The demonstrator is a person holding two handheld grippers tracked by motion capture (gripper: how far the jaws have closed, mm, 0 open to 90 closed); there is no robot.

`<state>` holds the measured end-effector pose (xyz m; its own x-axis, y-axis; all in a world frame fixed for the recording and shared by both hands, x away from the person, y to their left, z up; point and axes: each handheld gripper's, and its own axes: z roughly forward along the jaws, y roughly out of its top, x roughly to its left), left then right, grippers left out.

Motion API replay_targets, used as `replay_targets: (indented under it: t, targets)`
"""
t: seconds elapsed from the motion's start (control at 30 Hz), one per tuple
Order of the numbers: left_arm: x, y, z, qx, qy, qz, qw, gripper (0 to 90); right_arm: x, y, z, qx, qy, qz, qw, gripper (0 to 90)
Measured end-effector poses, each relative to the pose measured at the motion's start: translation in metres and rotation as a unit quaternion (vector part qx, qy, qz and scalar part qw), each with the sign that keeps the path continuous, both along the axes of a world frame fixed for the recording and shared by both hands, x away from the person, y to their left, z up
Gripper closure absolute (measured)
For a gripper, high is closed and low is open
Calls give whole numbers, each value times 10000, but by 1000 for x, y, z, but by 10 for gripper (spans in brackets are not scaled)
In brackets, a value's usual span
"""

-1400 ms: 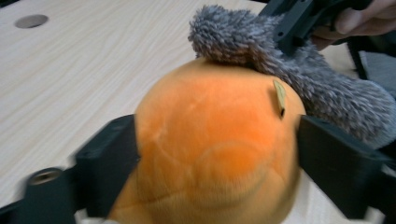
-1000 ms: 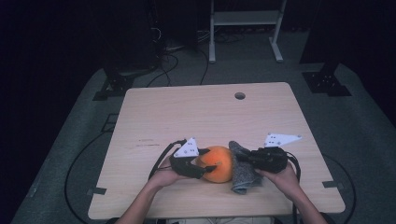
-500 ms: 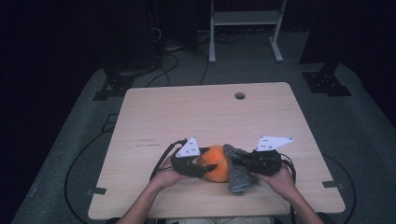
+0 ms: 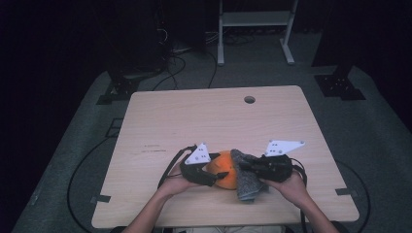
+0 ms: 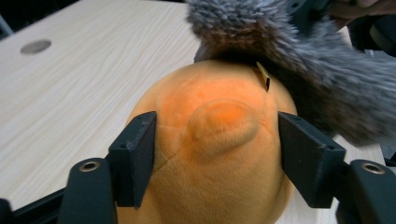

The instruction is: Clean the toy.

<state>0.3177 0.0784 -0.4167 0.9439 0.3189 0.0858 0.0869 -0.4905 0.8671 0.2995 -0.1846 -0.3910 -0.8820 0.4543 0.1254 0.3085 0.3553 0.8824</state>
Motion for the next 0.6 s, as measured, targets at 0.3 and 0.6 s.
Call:
replay_targets:
  t: [0.3, 0.6]
  targets:
    - [0, 14, -7, 281, -31, -308, 9991, 361, 6, 12, -11, -151, 42, 92, 9998, 810]
    - [-3, 6, -2, 316, -128, -452, 9984, 272, 0, -13, -31, -107, 237, -202, 9995, 809]
